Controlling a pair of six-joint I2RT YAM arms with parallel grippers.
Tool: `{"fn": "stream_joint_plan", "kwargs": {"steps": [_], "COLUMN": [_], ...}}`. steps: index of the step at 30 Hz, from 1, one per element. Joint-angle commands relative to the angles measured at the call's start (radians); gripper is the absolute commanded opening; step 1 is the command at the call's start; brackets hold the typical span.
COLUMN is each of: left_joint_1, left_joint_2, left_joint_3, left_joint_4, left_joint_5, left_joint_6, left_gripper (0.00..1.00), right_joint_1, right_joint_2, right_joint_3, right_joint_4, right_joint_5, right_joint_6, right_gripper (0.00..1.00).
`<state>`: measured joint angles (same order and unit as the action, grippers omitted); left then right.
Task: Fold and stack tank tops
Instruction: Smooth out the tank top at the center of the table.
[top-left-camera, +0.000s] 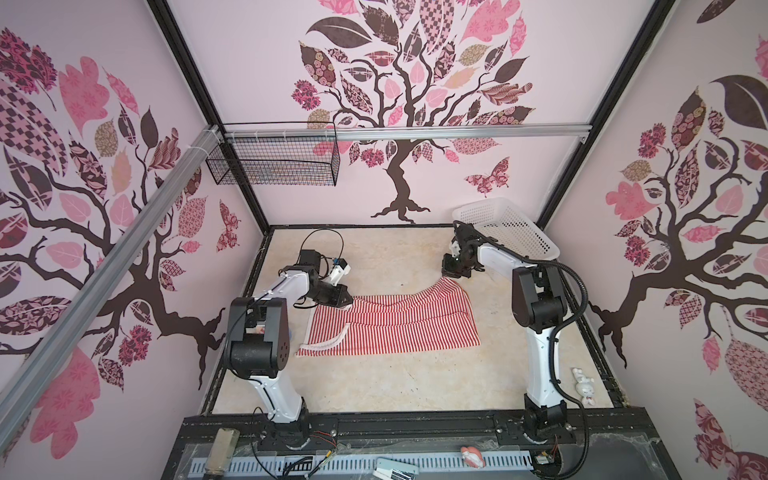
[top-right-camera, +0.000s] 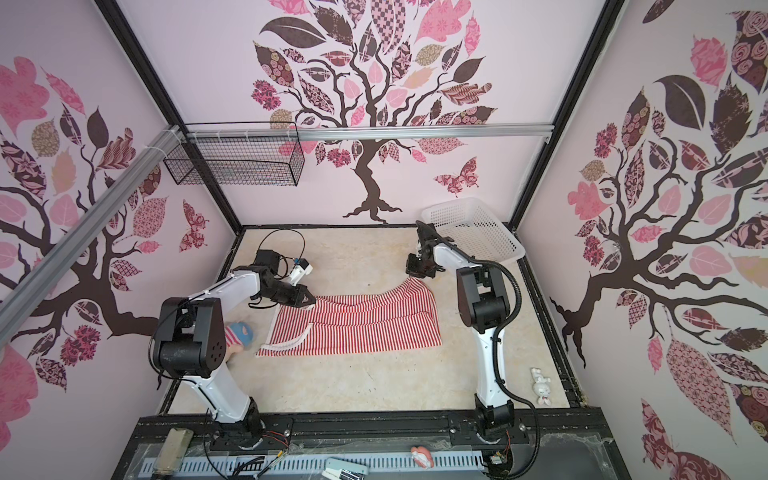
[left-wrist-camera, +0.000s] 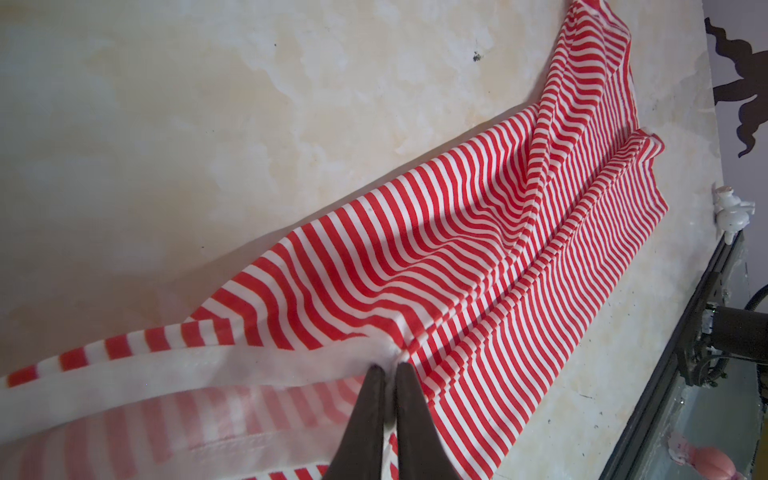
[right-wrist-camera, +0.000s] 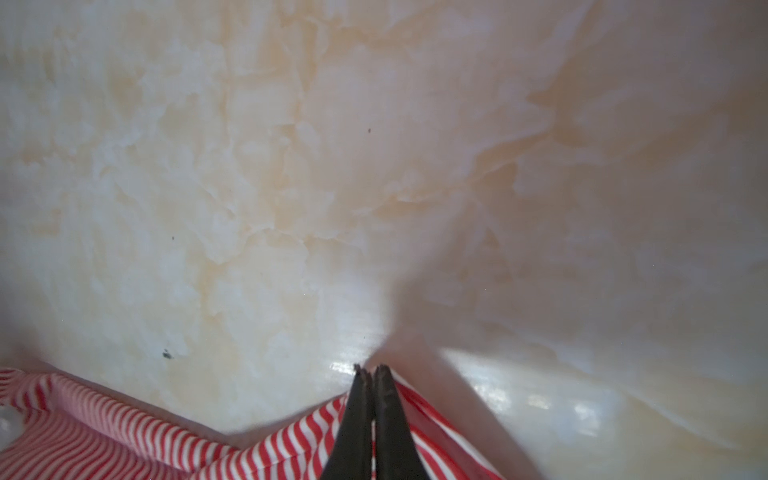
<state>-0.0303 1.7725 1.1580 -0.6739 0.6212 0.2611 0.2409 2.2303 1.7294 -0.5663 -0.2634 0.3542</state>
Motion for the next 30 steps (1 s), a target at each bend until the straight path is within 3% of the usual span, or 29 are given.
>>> {"fn": "stream_joint_plan", "kwargs": {"steps": [1,9,17,30], "left_joint_1": [0.006,0.006,0.013,0.021], "left_joint_2": [0.011,-0.008,-0.030,-0.077], "left_joint_3": [0.024,0.019,0.009,-0.035], "left_joint_4": [0.003,0.004,0.010,0.008], "left_joint_5": [0.017,0.005,0.000,0.008], "left_joint_6": [0.000,0.000,0.000,0.012], "left_gripper": [0.11,0.11,0.10,0.08], "right_joint_1": [0.005,0.005,0.005,0.003], "right_joint_2": [-0.033,-0.224,-0.410,-0.563], "right_joint_3": [0.019,-0.113,-0.359,-0.594], "right_joint_4": [-0.031,0.021,0.111,0.181], "right_joint_5": [0.014,0.052,0.047,0.001], "right_joint_6": [-0.008,0.012,0.049,0.087], "right_gripper": [0.00,0.00,0.00,0.00]}}
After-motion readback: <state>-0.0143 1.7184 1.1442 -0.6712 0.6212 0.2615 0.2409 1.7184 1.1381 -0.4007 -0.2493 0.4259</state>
